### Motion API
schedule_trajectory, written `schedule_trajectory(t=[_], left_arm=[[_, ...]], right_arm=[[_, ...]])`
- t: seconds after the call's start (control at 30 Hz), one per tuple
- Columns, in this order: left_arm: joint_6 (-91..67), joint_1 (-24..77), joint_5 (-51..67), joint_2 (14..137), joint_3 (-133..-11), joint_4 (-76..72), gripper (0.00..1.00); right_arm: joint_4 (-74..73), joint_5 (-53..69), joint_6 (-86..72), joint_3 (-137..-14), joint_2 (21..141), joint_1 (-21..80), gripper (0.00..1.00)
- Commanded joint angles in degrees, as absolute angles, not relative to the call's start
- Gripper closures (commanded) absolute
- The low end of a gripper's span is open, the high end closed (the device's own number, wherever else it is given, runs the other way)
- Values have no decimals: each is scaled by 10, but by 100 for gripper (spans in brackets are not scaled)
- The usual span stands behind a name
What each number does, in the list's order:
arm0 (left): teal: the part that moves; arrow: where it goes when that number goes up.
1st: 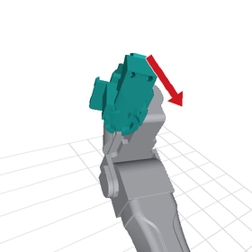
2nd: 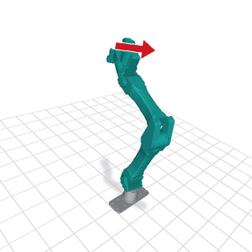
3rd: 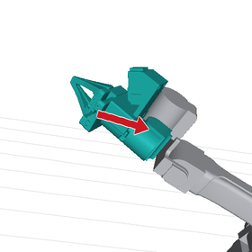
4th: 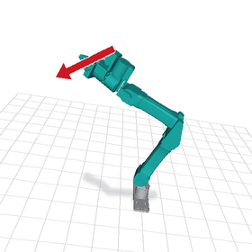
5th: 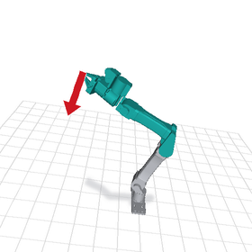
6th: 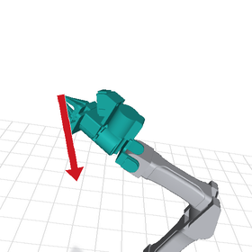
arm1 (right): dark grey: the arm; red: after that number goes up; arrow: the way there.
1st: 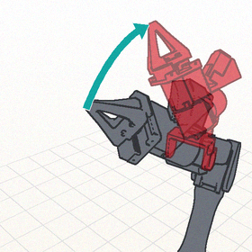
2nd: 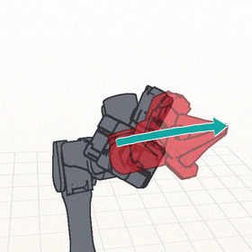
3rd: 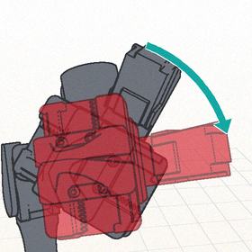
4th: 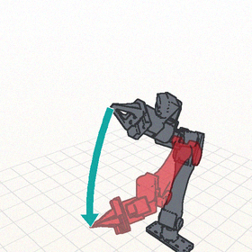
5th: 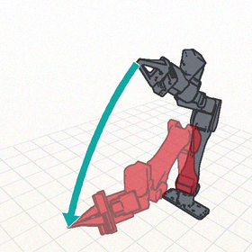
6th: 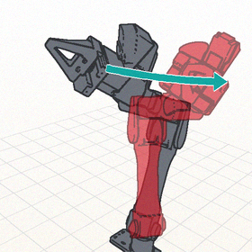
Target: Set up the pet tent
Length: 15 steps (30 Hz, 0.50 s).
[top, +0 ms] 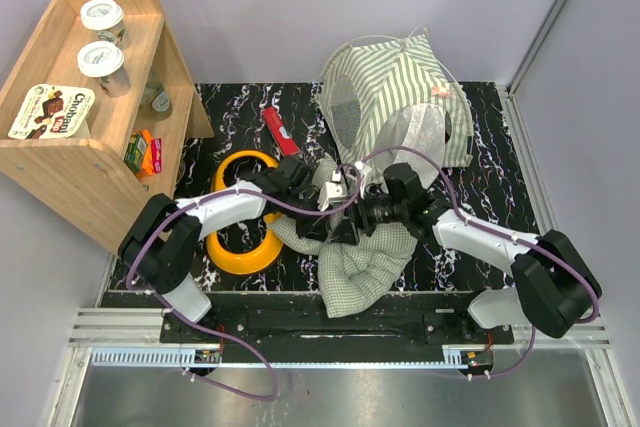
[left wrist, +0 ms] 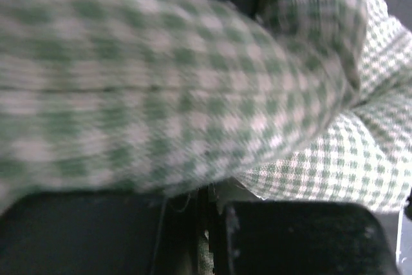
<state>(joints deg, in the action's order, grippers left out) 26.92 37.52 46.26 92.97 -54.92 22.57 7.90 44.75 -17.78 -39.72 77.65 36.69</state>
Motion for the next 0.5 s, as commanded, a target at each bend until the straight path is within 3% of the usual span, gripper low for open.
schedule_trajectory(t=[0.0,0.33,0.47], left_arm=[[183,377,522,926,-601,55,100],[77,377,586,900,-596,3,100],[62,375,588,897,-604,3,100]], right_arm=[[114,436,-187,-382,759,425,20],[29,146,-120,-381,762,497,20],[50,114,-105,-349,779,512,26]])
